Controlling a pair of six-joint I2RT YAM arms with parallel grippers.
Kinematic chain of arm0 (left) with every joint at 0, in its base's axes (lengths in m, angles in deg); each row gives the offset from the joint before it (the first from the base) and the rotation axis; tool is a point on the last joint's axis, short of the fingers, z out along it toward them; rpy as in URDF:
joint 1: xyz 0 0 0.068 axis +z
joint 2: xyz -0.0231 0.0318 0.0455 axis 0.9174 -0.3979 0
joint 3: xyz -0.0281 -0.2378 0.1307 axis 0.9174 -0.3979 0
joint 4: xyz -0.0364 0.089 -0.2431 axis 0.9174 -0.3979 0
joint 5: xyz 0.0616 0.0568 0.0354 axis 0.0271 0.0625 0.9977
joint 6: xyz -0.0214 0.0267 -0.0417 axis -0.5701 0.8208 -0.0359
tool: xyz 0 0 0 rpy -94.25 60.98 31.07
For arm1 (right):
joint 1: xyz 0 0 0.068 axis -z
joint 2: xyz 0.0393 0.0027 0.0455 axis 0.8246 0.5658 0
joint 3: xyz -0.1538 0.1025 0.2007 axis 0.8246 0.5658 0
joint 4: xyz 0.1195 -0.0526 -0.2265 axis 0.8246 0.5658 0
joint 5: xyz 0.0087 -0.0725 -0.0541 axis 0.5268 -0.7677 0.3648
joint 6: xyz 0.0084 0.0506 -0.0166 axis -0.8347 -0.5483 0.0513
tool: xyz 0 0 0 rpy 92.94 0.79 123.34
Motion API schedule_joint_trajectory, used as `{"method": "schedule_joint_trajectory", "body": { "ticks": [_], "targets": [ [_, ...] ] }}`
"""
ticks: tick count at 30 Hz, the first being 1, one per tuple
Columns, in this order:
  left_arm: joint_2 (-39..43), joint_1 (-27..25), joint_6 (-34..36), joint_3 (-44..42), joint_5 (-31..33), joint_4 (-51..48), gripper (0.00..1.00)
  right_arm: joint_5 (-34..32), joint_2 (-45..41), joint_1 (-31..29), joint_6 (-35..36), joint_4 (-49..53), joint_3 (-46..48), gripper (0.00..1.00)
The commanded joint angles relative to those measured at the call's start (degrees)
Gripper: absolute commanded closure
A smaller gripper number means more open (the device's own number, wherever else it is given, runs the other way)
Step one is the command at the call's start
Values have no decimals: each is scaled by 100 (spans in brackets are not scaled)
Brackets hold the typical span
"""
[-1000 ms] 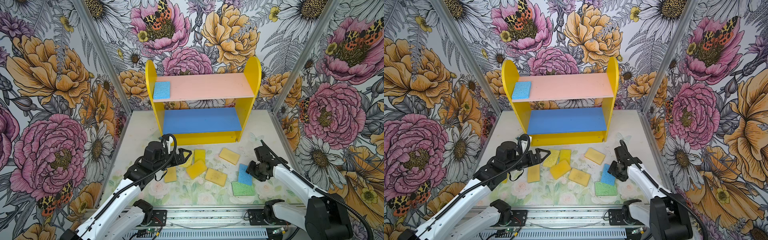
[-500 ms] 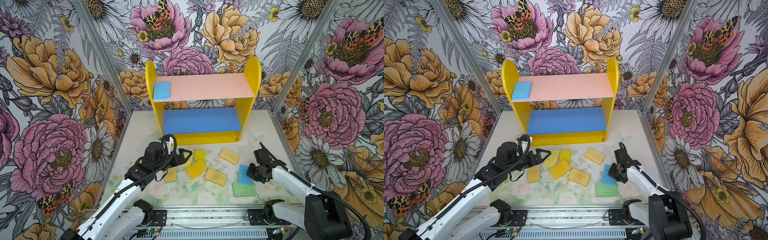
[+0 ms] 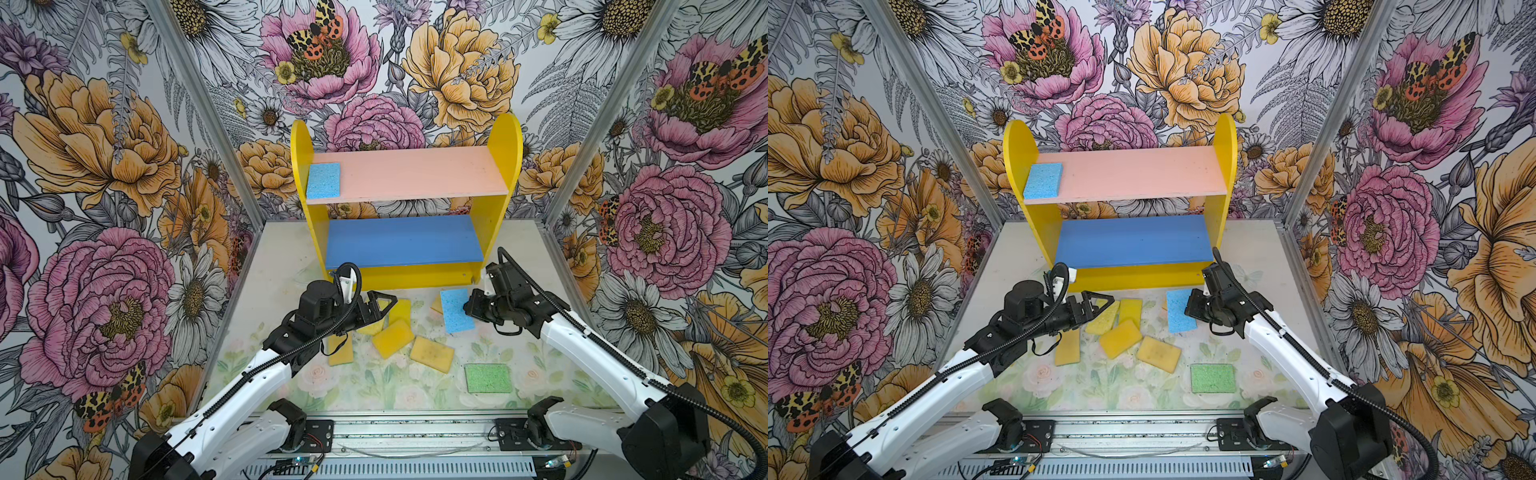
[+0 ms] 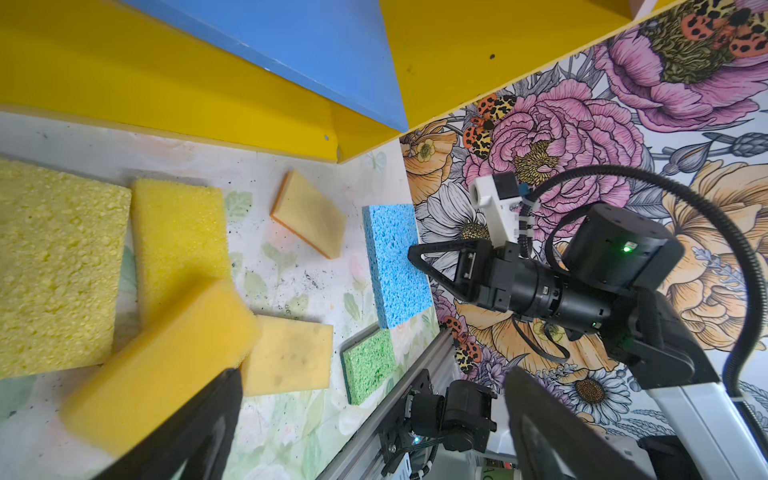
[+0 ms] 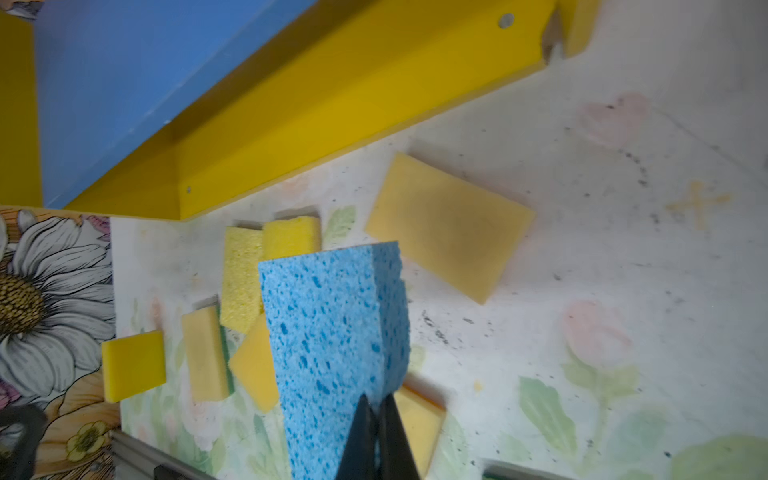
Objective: Place and organize the cleaning sponges onto the shelf
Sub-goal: 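Grasp the blue sponge by its edge with the right gripper and lift it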
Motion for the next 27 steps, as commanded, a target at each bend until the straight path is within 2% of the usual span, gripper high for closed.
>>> {"method": "schedule_joint_trajectory", "body": {
  "ticks": [1,5,12,15,21,23,25,27],
  "targets": [
    [86,31,-293,-207,-22,632,3,566,358,-382,263,-136,-744,97],
    [164,152,-643,-386,-86,1286,7,943,881,-918,456,-154,-1645,97],
    [463,225,-594,-336,-43,1244,17,1437,1703,-1458,499,-155,-2793,97],
    [608,394,-631,-398,-155,1258,30,1429,1874,-1611,501,-164,-2976,97],
    [714,804,-695,-436,-475,1316,82,1458,2003,-1683,352,-239,-3107,93],
    [703,932,-687,-433,-560,1298,95,1488,2003,-1691,311,-292,-3160,90],
    [670,1055,-687,-427,-693,1319,99,1531,2000,-1693,313,-319,-3200,84],
    [626,1248,-716,-394,-895,1359,100,1595,1976,-1696,383,-332,-3215,74]
  ]
}}
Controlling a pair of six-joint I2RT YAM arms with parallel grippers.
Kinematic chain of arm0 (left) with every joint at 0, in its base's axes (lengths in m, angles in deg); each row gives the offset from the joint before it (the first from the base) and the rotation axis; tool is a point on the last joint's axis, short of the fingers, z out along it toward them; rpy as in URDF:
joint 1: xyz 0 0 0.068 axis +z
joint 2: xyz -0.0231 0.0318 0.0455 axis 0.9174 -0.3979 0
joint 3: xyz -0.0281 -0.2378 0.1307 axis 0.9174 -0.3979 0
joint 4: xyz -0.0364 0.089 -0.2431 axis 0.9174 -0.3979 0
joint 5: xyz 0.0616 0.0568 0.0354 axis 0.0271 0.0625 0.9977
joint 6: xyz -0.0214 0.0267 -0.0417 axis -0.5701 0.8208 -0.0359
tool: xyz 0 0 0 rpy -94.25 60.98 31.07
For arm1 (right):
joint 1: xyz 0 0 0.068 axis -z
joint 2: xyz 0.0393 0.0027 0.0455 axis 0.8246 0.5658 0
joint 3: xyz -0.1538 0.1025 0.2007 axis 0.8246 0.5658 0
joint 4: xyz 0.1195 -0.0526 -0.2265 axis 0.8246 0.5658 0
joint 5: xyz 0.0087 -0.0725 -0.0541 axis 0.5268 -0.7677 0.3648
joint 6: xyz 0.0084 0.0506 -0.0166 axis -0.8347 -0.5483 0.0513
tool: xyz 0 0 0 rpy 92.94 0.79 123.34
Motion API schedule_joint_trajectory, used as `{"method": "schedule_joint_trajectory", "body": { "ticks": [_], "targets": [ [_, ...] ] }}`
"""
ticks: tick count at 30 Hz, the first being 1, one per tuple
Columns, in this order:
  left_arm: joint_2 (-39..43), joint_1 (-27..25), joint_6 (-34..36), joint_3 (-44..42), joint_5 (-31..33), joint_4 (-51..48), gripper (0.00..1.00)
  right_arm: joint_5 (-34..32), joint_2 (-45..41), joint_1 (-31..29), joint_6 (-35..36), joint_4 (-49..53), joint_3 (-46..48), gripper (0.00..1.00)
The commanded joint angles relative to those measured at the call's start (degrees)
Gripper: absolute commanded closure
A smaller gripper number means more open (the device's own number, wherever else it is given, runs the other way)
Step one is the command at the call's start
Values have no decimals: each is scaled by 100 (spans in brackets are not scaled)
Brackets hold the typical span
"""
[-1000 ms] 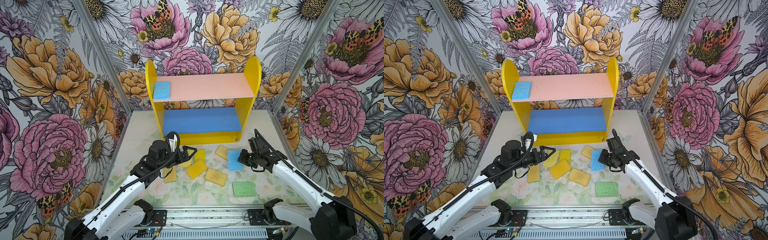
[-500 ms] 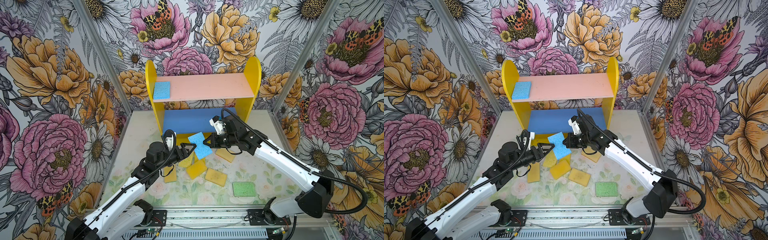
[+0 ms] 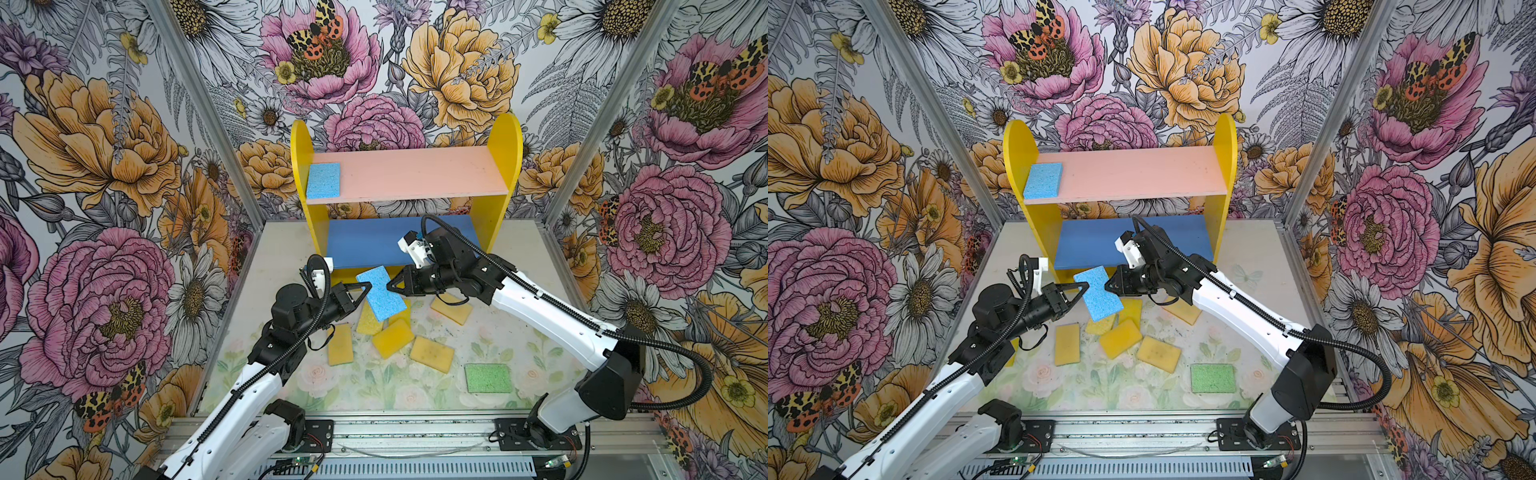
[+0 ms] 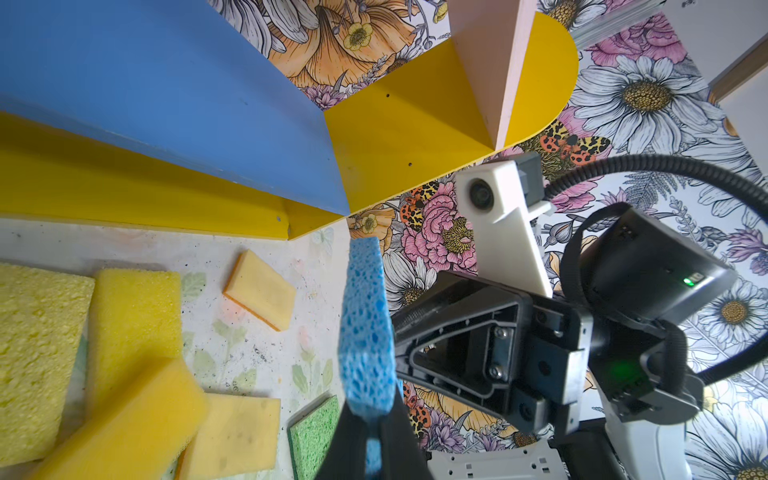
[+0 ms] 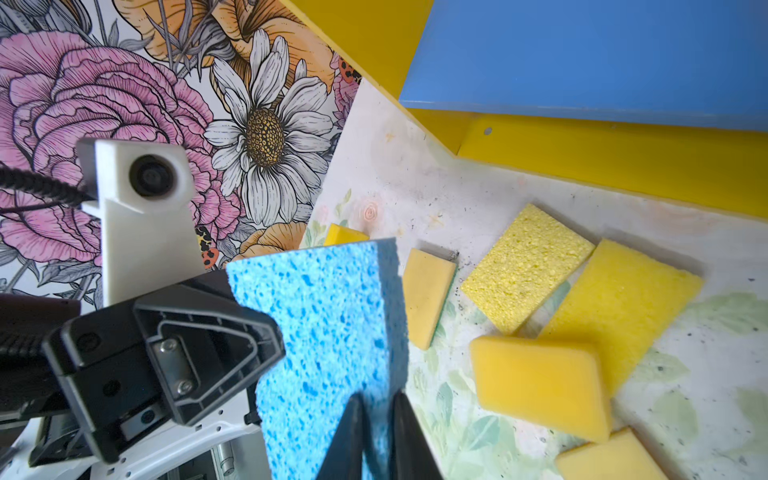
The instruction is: Place and organize the cleaning sponges onto the shelf
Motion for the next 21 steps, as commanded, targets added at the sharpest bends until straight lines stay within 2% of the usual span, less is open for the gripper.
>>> {"method": "schedule_joint_trajectory", "body": {
  "ticks": [1,4,8,12,21],
  "targets": [
    [-47,323,-31,-14,-483,266,100,201,-35,-33,114,-153,-218,69],
    [-133,722,-210,82,-999,522,100,417,-113,60,240,-162,-114,56],
    [-327,1169,-296,325,-1697,575,100,698,-193,99,397,-161,-65,49],
    [-431,1401,-650,373,-2072,1028,100,850,-155,90,422,-188,-126,48],
    [-439,1513,-854,435,-2292,1225,100,881,-20,73,408,-260,-173,51]
  ]
}}
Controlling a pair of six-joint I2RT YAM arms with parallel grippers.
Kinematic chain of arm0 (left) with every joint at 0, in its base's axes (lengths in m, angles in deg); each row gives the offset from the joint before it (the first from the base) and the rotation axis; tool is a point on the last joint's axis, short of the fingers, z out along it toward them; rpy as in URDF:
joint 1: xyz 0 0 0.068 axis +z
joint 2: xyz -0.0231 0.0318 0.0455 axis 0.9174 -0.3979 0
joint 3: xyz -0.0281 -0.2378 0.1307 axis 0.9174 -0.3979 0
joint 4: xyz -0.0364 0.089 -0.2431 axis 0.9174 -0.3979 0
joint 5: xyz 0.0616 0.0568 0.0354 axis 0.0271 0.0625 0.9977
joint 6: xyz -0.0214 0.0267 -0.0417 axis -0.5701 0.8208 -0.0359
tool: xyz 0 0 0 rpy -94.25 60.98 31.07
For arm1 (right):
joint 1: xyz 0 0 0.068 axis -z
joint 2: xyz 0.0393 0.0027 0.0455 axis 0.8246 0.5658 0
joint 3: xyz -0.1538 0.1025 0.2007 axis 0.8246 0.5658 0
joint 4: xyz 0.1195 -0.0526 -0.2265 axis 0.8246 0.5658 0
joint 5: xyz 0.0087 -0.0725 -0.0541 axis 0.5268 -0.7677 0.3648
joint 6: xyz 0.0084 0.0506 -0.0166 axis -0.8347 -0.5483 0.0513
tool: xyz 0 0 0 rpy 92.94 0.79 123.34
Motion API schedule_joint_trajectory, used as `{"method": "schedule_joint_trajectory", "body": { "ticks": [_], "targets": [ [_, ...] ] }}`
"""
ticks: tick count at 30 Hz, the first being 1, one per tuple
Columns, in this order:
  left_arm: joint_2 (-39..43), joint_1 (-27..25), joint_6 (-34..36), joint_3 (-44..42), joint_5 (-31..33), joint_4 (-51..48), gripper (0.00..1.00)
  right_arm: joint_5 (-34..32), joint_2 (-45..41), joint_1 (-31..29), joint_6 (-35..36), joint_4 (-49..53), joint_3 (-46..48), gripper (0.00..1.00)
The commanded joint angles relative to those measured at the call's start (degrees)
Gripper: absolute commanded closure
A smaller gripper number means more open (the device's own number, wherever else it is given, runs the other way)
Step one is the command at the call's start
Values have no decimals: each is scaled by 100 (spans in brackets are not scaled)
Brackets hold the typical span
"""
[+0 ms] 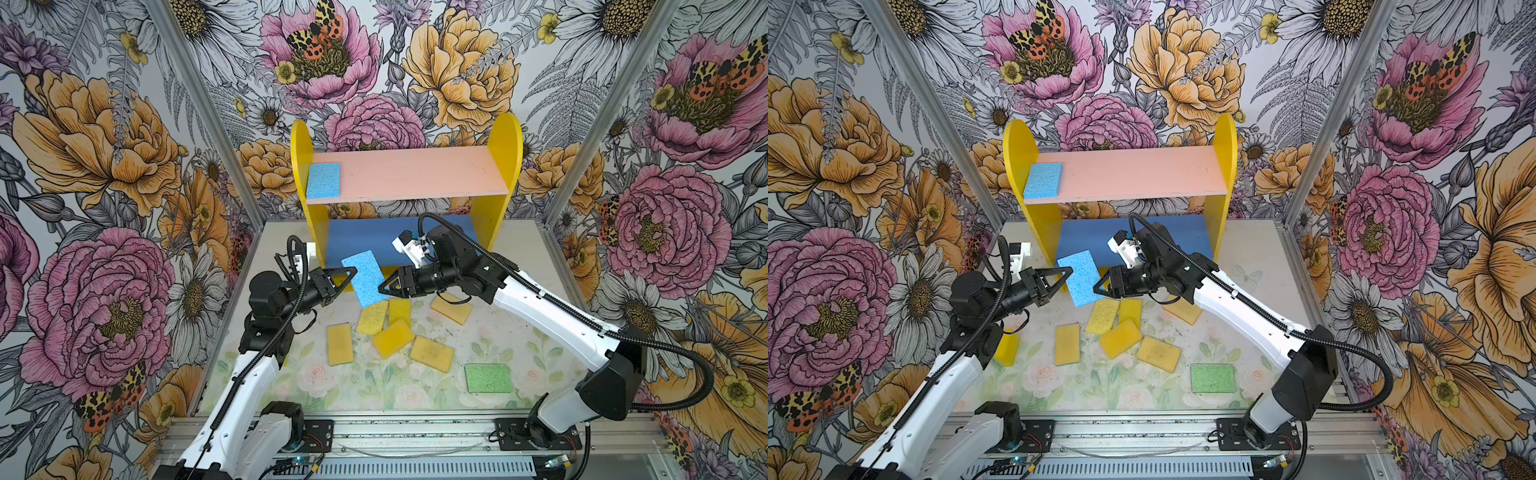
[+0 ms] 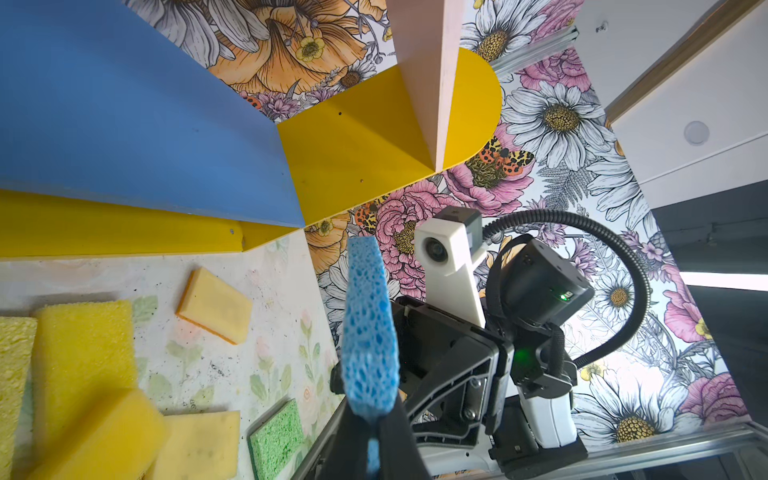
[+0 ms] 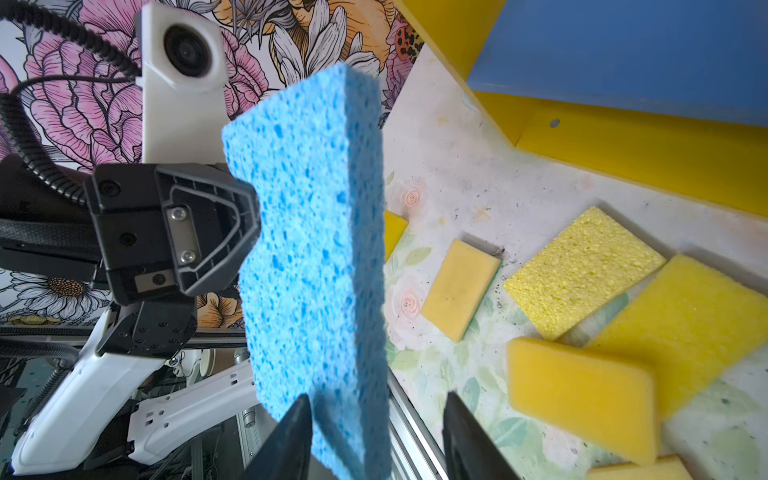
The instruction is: Place and organize the cleaning sponges onto the shelf
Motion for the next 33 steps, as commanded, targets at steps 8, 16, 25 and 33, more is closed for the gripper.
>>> {"method": "schedule_joint_trajectory", "body": {
  "ticks": [8,16,25,33],
  "targets": [
    [5,179,-141,137,-293,298,100,203,1,-53,-92,-376,-102,63],
    [-4,356,-167,151,-359,317,100,426,-53,-100,-246,-684,36,61],
    [-4,574,-211,181,-430,317,100,539,-43,-152,-339,-839,87,70],
    [-38,609,-419,189,-473,571,100,523,22,-162,-349,-844,184,60]
  ]
}}
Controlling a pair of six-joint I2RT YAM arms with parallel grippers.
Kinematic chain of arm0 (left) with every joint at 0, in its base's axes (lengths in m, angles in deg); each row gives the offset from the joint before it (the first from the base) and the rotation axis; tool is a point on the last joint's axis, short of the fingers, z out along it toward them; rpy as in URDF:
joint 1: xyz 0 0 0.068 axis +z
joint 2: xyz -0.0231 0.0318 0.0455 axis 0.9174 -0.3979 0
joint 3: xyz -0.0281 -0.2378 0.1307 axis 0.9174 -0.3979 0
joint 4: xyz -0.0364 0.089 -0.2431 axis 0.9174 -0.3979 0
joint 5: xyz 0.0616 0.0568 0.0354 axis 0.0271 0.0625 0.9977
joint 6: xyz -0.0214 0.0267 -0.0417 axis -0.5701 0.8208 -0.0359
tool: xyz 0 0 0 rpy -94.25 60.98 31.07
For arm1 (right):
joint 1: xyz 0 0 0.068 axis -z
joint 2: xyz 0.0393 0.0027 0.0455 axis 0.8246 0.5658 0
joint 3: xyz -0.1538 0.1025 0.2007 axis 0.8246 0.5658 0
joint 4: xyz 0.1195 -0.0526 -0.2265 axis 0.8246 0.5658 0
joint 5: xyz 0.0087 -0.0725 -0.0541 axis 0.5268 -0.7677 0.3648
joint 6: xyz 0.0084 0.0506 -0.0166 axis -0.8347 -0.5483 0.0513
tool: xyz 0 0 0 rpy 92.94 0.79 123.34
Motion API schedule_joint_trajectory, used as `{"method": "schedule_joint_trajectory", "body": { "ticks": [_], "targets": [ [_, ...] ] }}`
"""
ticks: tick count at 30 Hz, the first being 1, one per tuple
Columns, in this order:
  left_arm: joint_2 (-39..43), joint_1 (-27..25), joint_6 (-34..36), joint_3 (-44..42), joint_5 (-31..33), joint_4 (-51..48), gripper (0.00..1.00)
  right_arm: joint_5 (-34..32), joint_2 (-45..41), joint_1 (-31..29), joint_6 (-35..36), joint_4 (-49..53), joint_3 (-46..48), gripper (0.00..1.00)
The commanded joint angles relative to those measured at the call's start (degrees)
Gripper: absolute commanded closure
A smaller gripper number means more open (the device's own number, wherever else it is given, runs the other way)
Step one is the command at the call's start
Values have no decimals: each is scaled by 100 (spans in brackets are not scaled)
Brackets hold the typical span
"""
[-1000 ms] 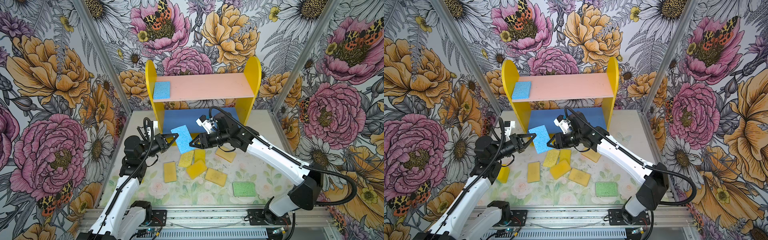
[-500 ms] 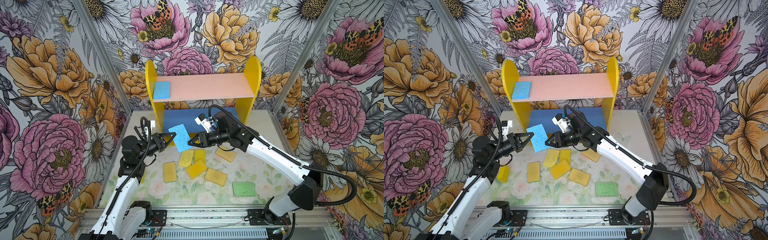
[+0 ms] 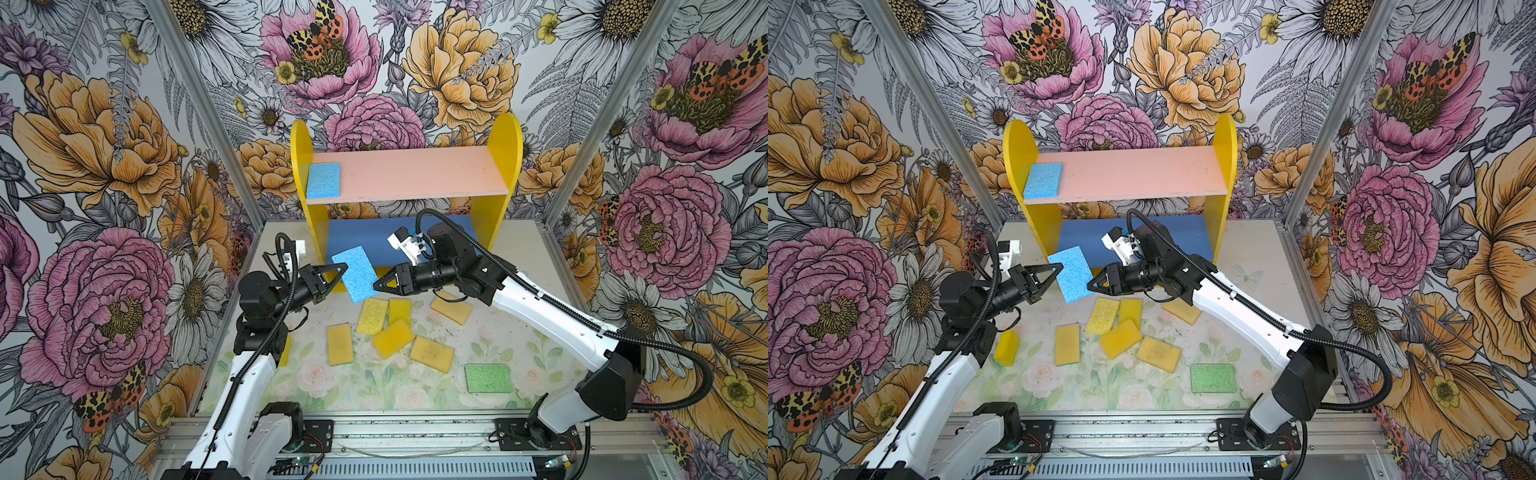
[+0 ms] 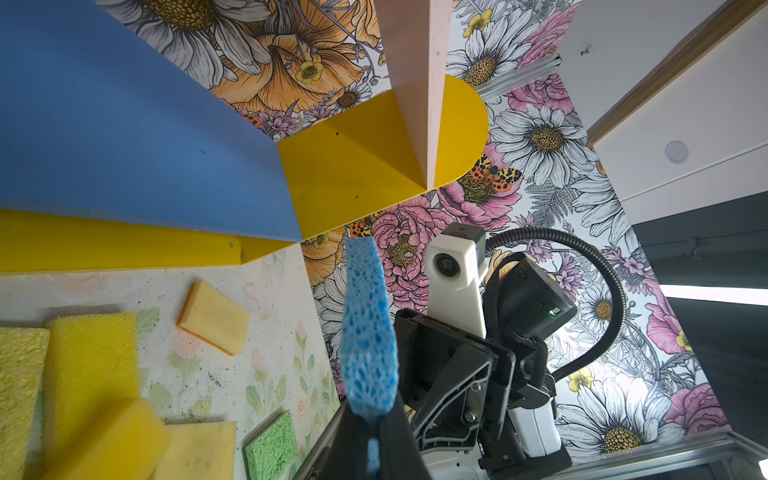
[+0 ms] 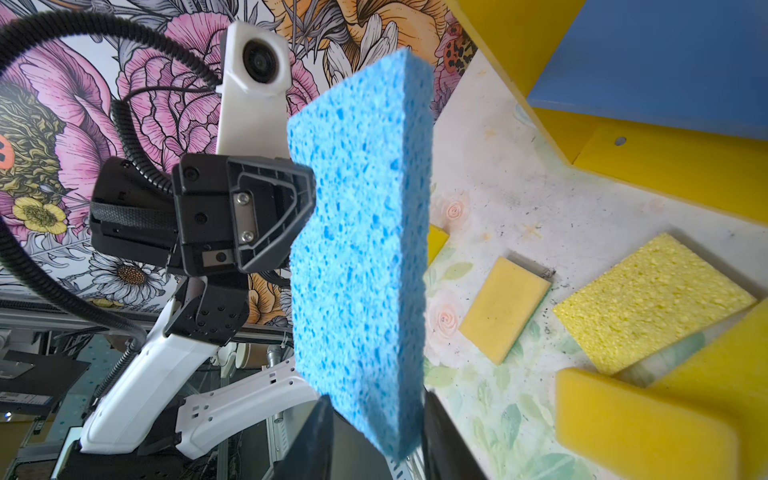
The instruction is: Place and organize the cleaning sponges onto the shelf
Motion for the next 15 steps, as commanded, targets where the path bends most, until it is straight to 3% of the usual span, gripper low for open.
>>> {"method": "schedule_joint_trajectory", "body": {
  "ticks": [1,9,15],
  "targets": [
    [-30,52,-109,177,-137,325,100,72,32,-51,-13,-133,79,60],
    [-20,49,-118,133,-157,322,100,58,63,-51,-39,-230,26,64],
    [-64,48,-125,155,-182,342,100,77,51,-64,-81,-265,1,79]
  ]
}}
